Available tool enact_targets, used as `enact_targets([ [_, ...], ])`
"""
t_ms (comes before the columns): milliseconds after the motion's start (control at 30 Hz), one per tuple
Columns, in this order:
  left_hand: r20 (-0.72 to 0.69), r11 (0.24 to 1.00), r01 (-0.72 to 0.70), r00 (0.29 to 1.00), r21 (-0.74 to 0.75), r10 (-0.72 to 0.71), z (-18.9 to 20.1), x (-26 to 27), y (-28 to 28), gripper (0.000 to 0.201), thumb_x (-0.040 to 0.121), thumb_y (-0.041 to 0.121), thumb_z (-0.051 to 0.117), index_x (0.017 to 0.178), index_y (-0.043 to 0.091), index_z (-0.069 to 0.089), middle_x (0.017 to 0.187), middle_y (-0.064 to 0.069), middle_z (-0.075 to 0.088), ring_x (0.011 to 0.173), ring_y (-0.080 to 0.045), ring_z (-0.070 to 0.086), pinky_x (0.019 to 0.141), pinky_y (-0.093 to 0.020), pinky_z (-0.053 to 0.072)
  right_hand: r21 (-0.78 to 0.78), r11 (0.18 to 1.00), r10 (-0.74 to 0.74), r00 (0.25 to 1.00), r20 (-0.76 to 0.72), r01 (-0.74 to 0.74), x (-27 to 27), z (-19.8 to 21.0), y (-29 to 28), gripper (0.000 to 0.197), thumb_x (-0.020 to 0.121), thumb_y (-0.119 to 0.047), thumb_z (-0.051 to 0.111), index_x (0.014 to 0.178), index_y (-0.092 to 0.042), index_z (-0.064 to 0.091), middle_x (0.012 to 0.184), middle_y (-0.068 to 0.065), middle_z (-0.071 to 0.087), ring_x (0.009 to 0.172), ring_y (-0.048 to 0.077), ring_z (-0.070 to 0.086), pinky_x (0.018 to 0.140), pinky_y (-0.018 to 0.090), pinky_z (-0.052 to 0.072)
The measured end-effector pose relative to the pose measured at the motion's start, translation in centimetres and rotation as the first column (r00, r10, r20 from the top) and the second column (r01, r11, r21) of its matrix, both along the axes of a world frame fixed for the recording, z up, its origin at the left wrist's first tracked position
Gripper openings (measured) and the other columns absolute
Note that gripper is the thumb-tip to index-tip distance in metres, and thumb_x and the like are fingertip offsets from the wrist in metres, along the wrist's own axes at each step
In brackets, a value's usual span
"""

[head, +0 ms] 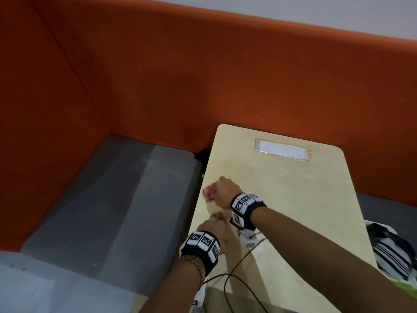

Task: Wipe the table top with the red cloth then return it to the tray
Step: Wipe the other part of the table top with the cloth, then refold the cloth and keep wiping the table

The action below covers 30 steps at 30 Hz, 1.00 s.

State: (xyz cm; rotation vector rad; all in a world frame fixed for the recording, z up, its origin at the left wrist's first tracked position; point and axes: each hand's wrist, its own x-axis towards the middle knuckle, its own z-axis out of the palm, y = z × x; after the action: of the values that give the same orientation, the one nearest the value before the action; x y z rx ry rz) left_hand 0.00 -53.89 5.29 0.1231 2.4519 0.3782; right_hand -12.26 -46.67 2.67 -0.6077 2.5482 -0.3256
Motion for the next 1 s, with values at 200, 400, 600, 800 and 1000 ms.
enact_targets([
  [200,-0.217,0.97,-0.232,0.946,0.071,0.242,0.5,1.3,-1.9,0.041,0.089,0.032,0.057,0.127,0.017,0.054,0.127,-0.006,0.056,0.116,-0.027,0.055,0.096,-0.036,0.047,-0.167,0.977,-0.043,0.893,0.447,0.131,1.4,3.8,5.9,0.026,0.095,-0.031,0.058,0.086,-0.009,0.068,0.077,0.004,0.065,0.067,0.014,0.052,0.068,0.028,0.043],
  [400,-0.069,0.617,-0.507,0.737,0.603,0.673,-0.7,0.0,-3.3,0.069,0.078,0.03,0.071,0.139,0.03,0.04,0.126,-0.001,0.055,0.119,-0.018,0.053,0.098,-0.037,0.049,-0.399,0.707,-0.046,0.6,0.798,0.585,2.9,6.1,8.2,0.031,0.1,-0.032,0.052,0.104,-0.004,0.063,0.095,0.01,0.067,0.082,0.023,0.066,0.067,0.032,0.054],
  [600,0.07,0.426,-0.518,0.692,0.742,0.718,-0.2,-2.2,-2.6,0.026,0.073,0.018,0.077,0.084,0.035,0.062,0.077,0.004,0.066,0.082,-0.016,0.064,0.082,-0.04,0.056,-0.448,0.704,-0.037,0.658,0.752,0.552,2.8,6.6,8.7,0.035,0.087,-0.014,0.072,0.121,-0.009,0.064,0.111,0.014,0.068,0.101,0.028,0.067,0.087,0.046,0.056],
  [800,0.002,0.447,-0.498,0.67,0.743,0.743,-0.7,-1.8,-2.2,0.023,0.08,0.023,0.071,0.065,0.025,0.054,0.063,0.0,0.059,0.064,-0.021,0.058,0.065,-0.037,0.055,-0.445,0.748,-0.201,0.807,0.555,0.492,2.8,6.4,10.2,0.034,0.074,-0.016,0.085,0.105,-0.007,0.071,0.096,0.012,0.07,0.087,0.027,0.071,0.074,0.048,0.061],
  [1000,0.037,0.469,-0.521,0.696,0.713,0.717,0.1,-1.6,-1.8,0.025,0.08,0.021,0.069,0.066,0.02,0.049,0.059,-0.001,0.056,0.058,-0.013,0.055,0.055,-0.027,0.048,-0.369,0.775,-0.451,0.858,0.246,0.513,3.1,5.1,10.3,0.036,0.061,-0.028,0.093,0.09,-0.017,0.074,0.077,0.004,0.069,0.071,0.02,0.066,0.059,0.029,0.056],
])
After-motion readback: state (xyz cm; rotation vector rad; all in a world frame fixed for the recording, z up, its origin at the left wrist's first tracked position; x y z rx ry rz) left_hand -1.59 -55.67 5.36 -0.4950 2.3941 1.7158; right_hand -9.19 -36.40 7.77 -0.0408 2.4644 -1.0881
